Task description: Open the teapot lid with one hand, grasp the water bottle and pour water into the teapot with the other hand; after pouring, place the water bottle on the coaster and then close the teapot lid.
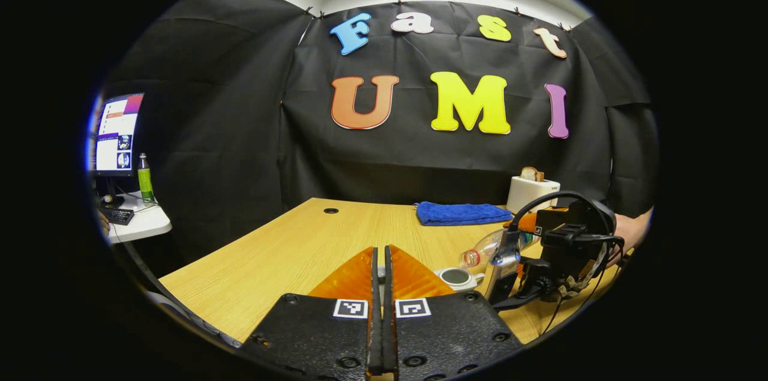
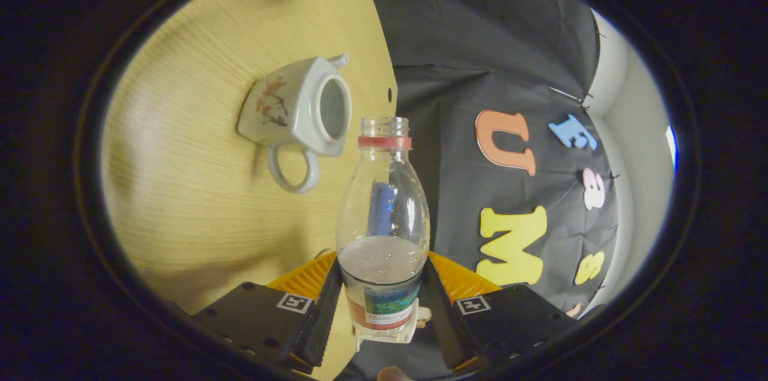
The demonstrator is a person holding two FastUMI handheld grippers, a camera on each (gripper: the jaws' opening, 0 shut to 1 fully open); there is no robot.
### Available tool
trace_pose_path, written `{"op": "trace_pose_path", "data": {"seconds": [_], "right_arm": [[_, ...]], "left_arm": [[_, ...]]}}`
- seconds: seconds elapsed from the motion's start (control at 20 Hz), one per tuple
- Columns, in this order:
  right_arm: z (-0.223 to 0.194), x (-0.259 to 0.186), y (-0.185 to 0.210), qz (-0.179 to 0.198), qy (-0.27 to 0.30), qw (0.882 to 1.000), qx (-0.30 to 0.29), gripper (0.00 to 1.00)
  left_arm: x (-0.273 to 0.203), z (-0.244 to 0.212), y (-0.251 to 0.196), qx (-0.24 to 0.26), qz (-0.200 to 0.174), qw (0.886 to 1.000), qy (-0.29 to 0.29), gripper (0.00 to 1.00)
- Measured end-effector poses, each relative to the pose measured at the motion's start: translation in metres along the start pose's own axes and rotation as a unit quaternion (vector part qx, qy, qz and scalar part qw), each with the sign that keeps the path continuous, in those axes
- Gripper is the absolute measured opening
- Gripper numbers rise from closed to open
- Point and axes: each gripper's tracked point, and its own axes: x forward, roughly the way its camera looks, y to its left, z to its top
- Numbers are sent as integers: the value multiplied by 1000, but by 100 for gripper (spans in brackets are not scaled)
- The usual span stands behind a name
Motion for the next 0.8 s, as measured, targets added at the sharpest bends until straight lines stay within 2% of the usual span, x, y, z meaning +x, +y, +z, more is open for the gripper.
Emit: {"op": "trace_pose_path", "data": {"seconds": [0.4, 0.8], "right_arm": [[3, 7, -9, -24, -1, 997, -68, 72], [8, 10, -16, -35, -3, 994, -105, 72]], "left_arm": [[0, 0, 4, 0, 0, 1000, -1, 3], [0, -2, 5, 3, -1, 1000, 5, 3]]}}
